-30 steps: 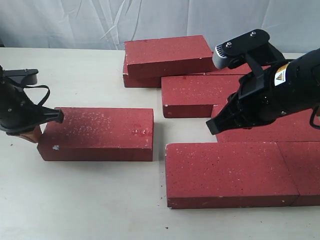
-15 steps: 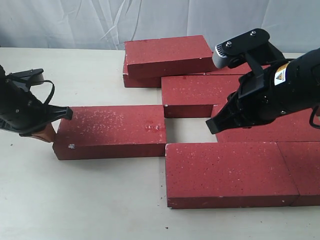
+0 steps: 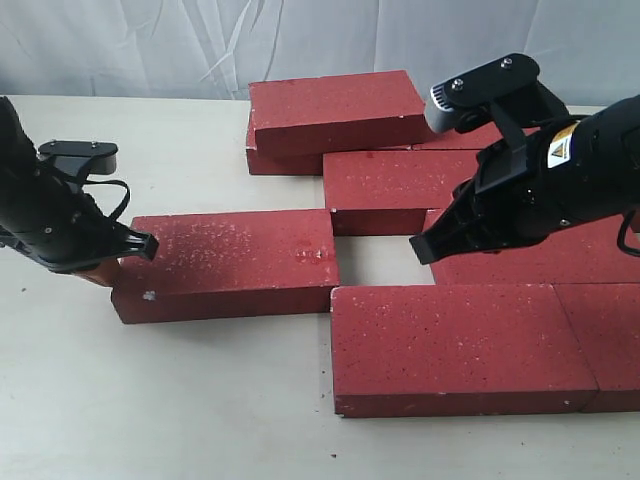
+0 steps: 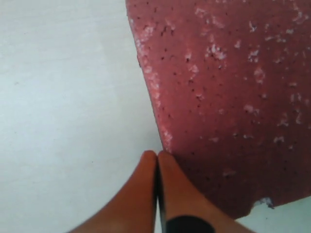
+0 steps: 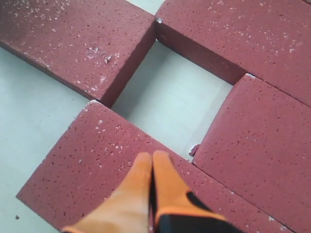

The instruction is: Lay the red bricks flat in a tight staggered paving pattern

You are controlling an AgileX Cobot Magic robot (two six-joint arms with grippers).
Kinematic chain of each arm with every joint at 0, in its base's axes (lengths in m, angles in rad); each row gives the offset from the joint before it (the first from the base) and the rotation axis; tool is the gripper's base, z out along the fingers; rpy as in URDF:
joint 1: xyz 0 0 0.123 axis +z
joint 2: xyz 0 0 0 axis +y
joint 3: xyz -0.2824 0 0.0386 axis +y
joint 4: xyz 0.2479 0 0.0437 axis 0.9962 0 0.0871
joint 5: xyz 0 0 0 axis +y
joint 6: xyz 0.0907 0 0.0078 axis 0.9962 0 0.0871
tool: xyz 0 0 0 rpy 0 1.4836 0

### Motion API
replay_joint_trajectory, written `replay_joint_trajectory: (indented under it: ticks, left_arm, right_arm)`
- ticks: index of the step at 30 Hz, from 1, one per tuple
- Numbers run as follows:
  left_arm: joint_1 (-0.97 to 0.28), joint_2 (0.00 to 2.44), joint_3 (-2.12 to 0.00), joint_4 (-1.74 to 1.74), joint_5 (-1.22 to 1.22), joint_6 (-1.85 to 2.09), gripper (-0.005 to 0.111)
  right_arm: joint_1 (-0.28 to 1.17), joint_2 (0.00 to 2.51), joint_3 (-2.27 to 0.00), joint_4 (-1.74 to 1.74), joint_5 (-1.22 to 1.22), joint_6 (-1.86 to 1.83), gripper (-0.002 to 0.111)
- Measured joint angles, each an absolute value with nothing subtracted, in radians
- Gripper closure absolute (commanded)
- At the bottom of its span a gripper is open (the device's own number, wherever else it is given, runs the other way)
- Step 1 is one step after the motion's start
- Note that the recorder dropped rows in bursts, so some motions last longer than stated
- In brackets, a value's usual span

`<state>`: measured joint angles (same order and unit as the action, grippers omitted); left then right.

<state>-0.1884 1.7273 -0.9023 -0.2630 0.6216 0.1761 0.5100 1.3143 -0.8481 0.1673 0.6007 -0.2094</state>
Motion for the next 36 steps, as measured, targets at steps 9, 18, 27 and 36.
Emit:
replay_joint_trajectory:
  ticks: [9, 18, 27, 36]
  left_arm:
    - [-0.149, 1.727, -0.902, -0.281, 0.537, 0.176, 0.107]
    - [-0.149, 1.727, -0.902, -0.274, 0.518, 0.176, 0.107]
    - [-0.149, 1.727, -0.902, -0.274, 0.514, 0.180, 0.107]
    - [-0.149, 1.727, -0.902, -0.276, 0.517, 0.184, 0.107]
  right_arm:
    - [0.510, 1.683, -1.260, 0.265, 0.765, -0.286, 0.109]
    - [0.564, 2.114, -1.685, 0.282, 0.887, -0.288, 0.109]
    - [0.582, 2.278, -1.854, 0.223, 0.885, -0.257, 0.109]
    - [0.582, 2.300, -1.871, 0.184, 0.957, -0.228, 0.109]
